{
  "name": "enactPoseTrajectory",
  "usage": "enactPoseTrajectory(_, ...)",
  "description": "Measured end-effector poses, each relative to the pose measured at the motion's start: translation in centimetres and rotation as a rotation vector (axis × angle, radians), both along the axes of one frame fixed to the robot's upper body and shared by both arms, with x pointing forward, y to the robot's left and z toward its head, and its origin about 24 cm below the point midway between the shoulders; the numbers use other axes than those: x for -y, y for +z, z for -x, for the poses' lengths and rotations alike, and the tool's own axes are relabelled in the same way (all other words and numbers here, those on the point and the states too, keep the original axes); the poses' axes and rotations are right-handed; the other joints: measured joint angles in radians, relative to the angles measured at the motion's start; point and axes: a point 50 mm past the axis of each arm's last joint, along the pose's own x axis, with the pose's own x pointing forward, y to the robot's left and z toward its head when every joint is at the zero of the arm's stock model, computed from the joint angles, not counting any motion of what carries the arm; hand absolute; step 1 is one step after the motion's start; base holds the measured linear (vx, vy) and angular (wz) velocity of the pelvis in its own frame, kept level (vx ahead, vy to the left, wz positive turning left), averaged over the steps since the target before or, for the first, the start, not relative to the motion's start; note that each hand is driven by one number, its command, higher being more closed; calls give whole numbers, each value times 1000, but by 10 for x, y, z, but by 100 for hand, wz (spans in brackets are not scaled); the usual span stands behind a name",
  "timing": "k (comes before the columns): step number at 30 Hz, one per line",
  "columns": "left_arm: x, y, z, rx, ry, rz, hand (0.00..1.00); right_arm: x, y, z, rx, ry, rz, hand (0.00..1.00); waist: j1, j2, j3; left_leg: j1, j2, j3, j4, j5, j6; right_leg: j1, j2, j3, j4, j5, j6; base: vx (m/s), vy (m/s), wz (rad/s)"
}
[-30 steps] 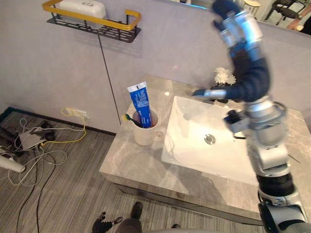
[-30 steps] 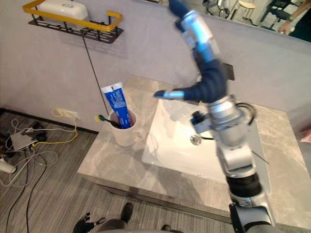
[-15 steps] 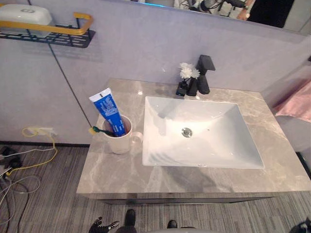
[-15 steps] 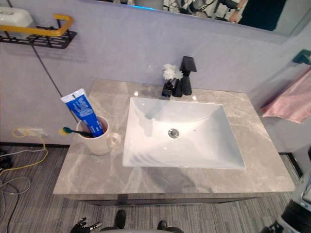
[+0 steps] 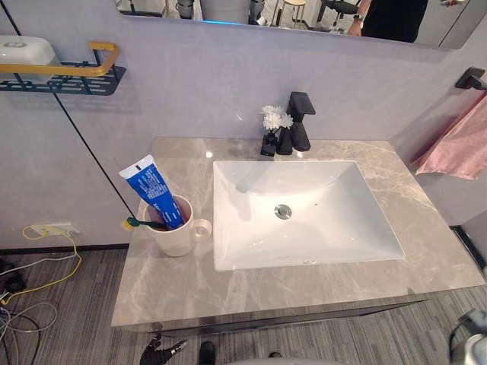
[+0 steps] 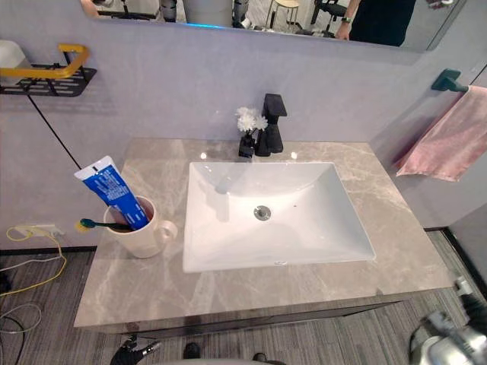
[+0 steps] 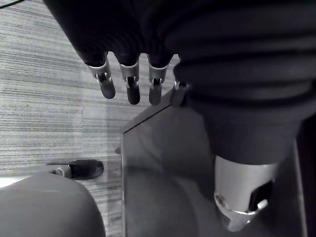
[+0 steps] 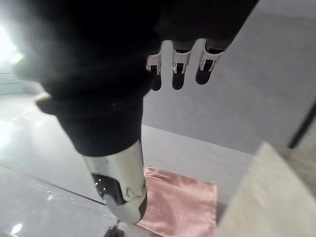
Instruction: Organize washtable
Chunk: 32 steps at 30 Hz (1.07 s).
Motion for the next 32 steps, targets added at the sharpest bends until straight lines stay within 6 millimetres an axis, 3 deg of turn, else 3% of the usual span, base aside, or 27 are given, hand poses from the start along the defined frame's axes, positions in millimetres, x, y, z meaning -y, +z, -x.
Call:
enactPoseTrajectory(8, 3, -1, 4, -4, 57, 3, 0, -8, -45, 13, -47, -46, -218, 0, 21, 9, 5, 39, 2, 39, -1, -17, 3, 7, -7, 1, 28, -37, 10, 0, 7, -8)
enactPoseTrajectory(12, 3, -2, 4, -3, 72, 11, 0, -19, -82, 28, -124, -87, -379, 0, 31, 10, 6, 41, -4, 43, -1, -17, 2, 13, -16, -5, 27, -34, 12, 67, 13, 2)
enactPoseTrajectory(15, 3, -2, 5, -9, 87, 12, 0, -32, -105, 36, -185, -73, -487, 0, 32, 11, 7, 42, -9, 43, -1, -21, 3, 26, -20, -6, 18, -33, 17, 72, 15, 3)
enactPoseTrajectory(17, 4, -4, 4, -28, 58, 5, 0, -57, -137, 47, -295, -8, -639, 0, 38, 14, 12, 48, -15, 37, -1, -20, 4, 46, -23, -12, -3, -29, 22, 71, 13, 7)
enactPoseTrajectory(18, 4, -4, 4, -32, 49, 5, 0, -60, -140, 48, -310, 4, -658, 0, 38, 15, 14, 49, -16, 36, -1, -20, 4, 49, -23, -14, -6, -29, 23, 50, 5, 12)
enactPoseTrajectory(20, 6, -6, -2, -46, -7, 6, 0, -86, -161, 52, -429, 130, -780, 0, 37, 22, 32, 53, -21, 24, -1, -20, 4, 64, -21, -29, -16, -28, 25, 21, -7, 16)
enactPoseTrajectory(26, 8, -6, -10, -45, -97, 14, 0, -118, -178, 52, -602, 379, -868, 0, 38, 21, 57, 46, -34, -26, -1, -20, 5, 85, -27, -79, -41, -28, 28, 6, -8, 24)
enactPoseTrajectory(32, 3, -4, -17, -38, -152, -9, 0, -130, -183, 38, -679, 515, -857, 0, 32, 4, 89, 43, -52, -63, -1, -19, 6, 108, -33, -116, -52, -30, 31, 29, 0, 18)
